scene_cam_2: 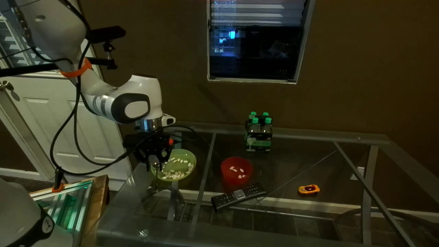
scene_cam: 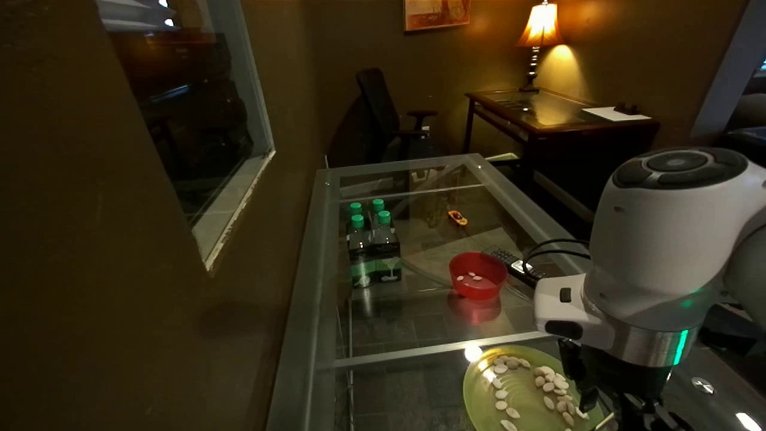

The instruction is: Put the spoon on the table

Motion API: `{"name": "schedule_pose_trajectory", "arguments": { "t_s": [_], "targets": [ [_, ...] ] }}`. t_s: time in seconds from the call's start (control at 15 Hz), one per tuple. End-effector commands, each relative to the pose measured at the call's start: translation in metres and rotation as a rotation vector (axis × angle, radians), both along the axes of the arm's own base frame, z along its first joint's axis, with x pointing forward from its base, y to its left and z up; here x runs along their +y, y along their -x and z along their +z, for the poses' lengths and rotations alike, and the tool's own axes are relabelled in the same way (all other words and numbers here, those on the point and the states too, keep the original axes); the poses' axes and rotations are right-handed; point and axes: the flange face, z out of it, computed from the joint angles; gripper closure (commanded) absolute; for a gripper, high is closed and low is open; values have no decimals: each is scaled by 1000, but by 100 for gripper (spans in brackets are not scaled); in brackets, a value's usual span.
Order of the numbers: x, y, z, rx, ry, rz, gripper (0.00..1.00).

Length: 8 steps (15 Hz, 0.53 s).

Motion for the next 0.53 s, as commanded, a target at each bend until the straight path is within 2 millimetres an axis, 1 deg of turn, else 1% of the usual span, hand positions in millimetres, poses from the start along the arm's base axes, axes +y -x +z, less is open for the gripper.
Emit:
{"name": "schedule_pose_trajectory", "arguments": {
  "t_s": [0.0,0.07,0.13,0.2,0.4,0.47],
  "targets": [
    [-3,-6,-3,-9,-25,26,57],
    [-4,-8,-4,-12,-27,27,53],
    [-5,-9,-5,-12,-30,30,53],
    [-5,-9,-6,-11,-35,34,55],
    [-6,-12,-9,-9,-47,44,55],
    [-6,-13,-10,-9,-47,47,47]
  ]
}}
